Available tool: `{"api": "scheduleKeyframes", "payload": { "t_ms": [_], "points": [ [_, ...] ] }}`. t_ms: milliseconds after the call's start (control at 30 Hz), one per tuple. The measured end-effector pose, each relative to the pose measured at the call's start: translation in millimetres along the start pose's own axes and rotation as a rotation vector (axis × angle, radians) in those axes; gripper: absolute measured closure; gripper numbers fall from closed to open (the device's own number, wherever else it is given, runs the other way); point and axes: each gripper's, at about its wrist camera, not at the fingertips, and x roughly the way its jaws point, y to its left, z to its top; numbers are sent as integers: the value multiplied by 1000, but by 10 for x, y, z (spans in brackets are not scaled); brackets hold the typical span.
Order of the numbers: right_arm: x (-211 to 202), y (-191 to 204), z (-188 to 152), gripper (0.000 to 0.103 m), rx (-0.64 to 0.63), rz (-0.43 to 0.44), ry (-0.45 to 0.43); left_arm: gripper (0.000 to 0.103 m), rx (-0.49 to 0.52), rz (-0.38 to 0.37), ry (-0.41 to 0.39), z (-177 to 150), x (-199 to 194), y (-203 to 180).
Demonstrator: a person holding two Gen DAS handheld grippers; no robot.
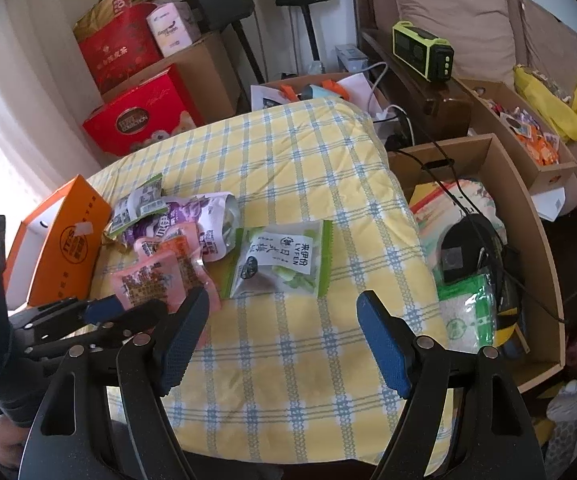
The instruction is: Organize objects
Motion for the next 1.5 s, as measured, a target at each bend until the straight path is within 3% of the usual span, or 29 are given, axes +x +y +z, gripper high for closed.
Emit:
{"api": "scheduleKeyframes", "payload": {
  "t_ms": [400,867,1167,1367,1500],
  "points": [
    [-3,121,18,24,-24,30,-4,93,-16,-8,-57,-39,-376,165],
    [246,688,38,24,-185,48,21,93,-45,-34,-133,-92,-854,333],
    [467,857,41,24,-215,58,58,93,-64,-25,-179,-101,-1096,500],
    [618,906,36,35,-224,44,86,93,-79,-30,-179,-129,-1099,567],
    [656,953,4,36,-241,32,94,93,-82,-31,-177,-144,-1099,585]
  ]
}}
